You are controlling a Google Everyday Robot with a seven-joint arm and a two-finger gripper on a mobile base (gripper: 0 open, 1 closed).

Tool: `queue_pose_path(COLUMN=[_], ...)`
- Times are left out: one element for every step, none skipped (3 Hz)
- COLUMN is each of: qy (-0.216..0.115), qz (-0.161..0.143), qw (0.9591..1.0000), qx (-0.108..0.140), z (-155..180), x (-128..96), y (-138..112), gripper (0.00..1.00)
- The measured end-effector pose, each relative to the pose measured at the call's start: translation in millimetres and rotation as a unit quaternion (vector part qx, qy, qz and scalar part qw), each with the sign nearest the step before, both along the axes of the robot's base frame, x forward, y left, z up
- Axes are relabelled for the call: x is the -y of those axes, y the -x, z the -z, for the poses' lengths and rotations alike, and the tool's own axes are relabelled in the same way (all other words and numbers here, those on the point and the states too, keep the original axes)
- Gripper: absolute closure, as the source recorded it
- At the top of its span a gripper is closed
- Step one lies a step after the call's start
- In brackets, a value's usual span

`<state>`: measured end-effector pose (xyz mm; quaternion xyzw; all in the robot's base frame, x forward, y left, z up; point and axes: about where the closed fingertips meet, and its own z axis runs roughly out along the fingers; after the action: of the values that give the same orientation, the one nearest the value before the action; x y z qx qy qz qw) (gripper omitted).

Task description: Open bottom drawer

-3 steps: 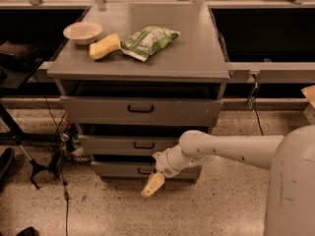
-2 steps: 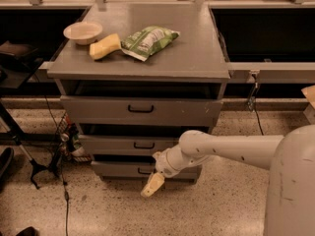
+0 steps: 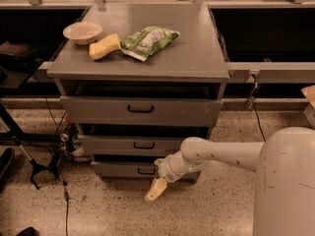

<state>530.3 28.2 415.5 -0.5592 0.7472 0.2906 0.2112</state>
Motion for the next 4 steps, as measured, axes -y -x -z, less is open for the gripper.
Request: queue_pose_path(qy=[-0.004, -0.007, -0.006, -0.004], qz=[0.010, 0.035, 0.054, 0.077], qw=[0.9998, 0.9988, 0.9982, 0.9965], qx=[-0.017, -0.032, -0.025, -0.032], z=[40, 88, 114, 145], x=[13, 20, 14, 8], y=[3, 0, -12, -26], gripper=[0.00, 0.00, 0.00, 0.00])
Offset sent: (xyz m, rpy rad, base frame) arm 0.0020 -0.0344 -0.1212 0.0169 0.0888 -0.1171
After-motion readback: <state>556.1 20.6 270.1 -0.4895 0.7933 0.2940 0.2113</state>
